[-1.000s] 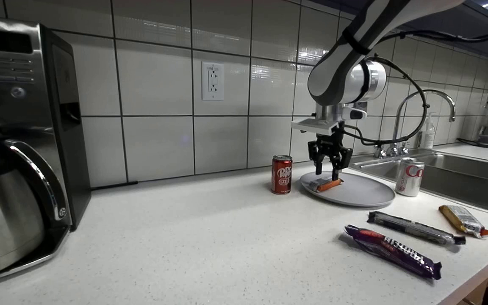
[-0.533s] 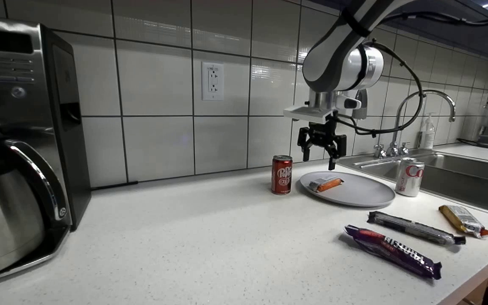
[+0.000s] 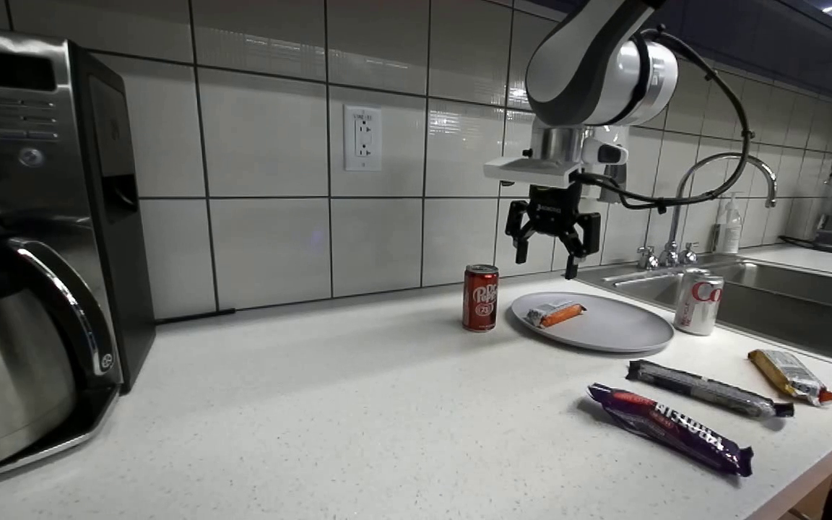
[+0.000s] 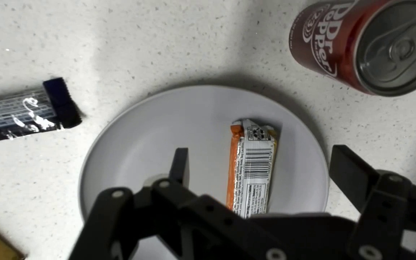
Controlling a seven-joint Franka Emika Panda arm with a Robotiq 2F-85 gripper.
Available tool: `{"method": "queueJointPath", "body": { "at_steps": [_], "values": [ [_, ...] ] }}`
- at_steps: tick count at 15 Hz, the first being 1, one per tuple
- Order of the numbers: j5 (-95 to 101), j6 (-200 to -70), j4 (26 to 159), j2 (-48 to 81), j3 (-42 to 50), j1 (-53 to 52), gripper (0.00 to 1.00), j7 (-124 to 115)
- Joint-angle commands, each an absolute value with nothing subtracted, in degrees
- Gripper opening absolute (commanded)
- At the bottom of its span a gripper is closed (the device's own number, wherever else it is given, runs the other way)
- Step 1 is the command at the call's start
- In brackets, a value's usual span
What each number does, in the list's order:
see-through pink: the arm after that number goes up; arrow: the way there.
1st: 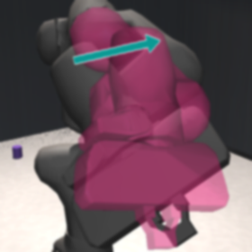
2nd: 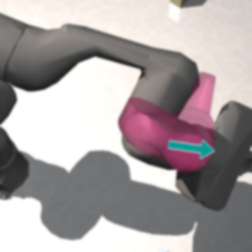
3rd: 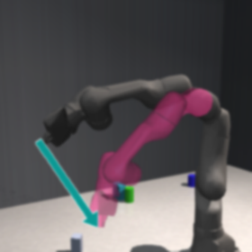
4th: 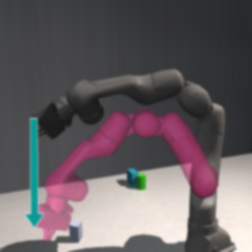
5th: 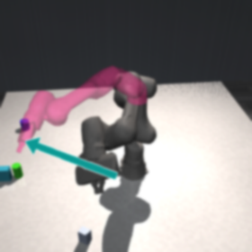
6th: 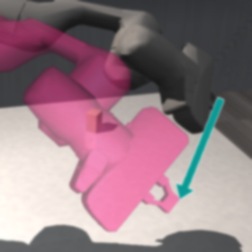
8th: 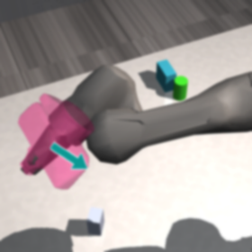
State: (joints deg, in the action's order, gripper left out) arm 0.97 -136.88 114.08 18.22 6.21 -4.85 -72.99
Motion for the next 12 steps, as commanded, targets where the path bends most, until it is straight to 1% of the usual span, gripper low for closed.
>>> {"method": "queueJointPath", "body": {
  "at_steps": [1, 12],
  "values": [
    [1.2, -137.8, 120.9, 11.6, 5.0, -4.6, 1.0, -70.3],
    [-3.1, -134.1, 132.7, 1.4, -0.7, -4.2, 1.0, -43.1]
  ]
}}
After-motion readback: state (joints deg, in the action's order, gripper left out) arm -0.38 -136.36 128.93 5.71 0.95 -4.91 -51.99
